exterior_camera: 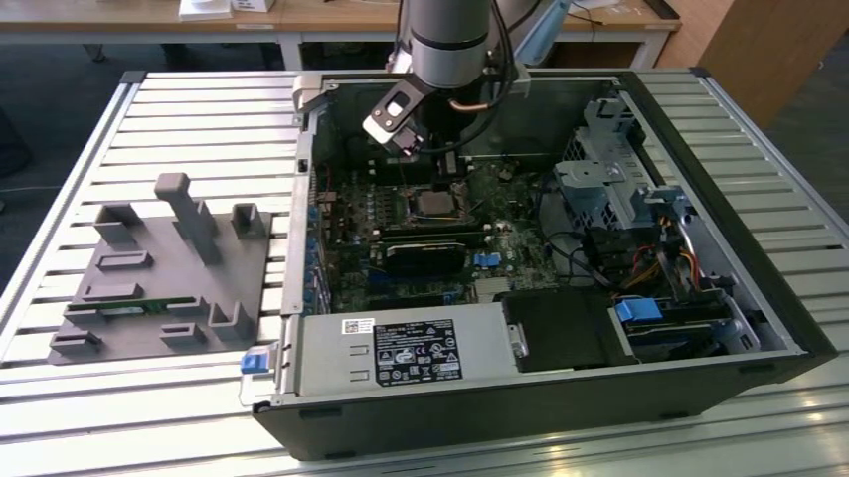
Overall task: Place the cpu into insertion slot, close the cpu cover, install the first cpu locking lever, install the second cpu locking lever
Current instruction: 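Close the cpu cover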
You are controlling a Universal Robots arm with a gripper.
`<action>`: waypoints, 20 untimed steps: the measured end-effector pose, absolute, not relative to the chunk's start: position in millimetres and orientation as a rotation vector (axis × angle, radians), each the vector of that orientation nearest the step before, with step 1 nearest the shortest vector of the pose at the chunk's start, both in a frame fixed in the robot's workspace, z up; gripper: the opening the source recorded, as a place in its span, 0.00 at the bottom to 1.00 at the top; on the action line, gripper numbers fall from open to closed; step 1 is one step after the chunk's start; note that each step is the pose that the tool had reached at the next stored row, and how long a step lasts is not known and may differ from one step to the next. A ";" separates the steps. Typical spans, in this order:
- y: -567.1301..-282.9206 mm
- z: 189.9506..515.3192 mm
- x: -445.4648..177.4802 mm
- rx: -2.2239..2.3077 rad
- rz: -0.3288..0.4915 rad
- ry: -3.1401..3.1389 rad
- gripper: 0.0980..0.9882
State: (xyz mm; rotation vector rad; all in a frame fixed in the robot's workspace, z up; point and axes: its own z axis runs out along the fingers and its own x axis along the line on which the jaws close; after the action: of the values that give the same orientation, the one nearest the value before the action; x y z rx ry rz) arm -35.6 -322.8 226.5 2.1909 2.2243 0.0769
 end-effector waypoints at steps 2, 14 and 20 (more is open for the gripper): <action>-322.8 227.1 -35.6 2.191 0.077 2.224 0.01; -322.8 232.2 -35.6 2.193 0.081 2.226 0.01; -322.8 236.6 -35.6 2.194 0.084 2.227 0.01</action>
State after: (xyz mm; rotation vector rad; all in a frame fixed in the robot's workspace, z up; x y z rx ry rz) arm -35.6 -322.8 236.6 2.1939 2.2269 0.0837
